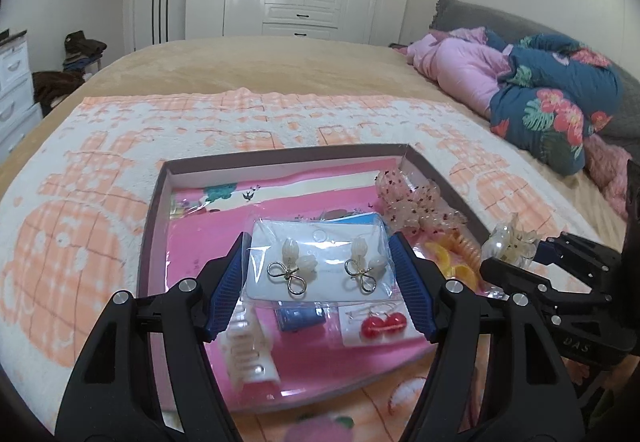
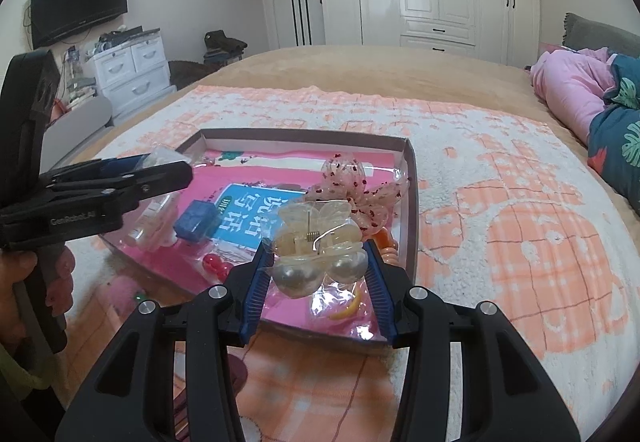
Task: Organize jewelry
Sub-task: 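Carry the earring card into the box with the left tool while the right drops the pearl claw clip in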
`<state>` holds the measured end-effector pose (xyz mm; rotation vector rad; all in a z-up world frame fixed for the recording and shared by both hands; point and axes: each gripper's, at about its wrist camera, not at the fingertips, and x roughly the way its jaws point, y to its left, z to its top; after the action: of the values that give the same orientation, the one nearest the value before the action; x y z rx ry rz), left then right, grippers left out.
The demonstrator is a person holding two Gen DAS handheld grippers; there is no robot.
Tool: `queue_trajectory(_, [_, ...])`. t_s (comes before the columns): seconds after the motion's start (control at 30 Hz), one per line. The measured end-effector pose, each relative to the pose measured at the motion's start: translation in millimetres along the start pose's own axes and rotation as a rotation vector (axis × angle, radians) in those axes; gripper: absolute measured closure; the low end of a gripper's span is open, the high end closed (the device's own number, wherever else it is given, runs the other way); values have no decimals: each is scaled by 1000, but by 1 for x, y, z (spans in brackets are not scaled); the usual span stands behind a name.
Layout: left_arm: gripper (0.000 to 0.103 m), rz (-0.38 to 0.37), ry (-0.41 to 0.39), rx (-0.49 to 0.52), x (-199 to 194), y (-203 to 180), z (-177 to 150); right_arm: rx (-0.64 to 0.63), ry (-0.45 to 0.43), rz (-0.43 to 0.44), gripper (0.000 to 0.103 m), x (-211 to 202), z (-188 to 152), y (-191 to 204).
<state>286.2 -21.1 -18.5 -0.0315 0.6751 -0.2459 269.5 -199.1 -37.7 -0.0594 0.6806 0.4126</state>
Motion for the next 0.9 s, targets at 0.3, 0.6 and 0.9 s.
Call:
queue_trajectory(0.3, [43,0,35,0,25,3,1,-28,58,14,59,25,-5,7])
queue_trajectory(0.6, [43,-5,57,4,36,4,-6,-21,85,27,59,30,-11,11])
queue_trajectory(0.9, [36,-6,62,10,36,1,-8,-4,69,27,40,22,-14,10])
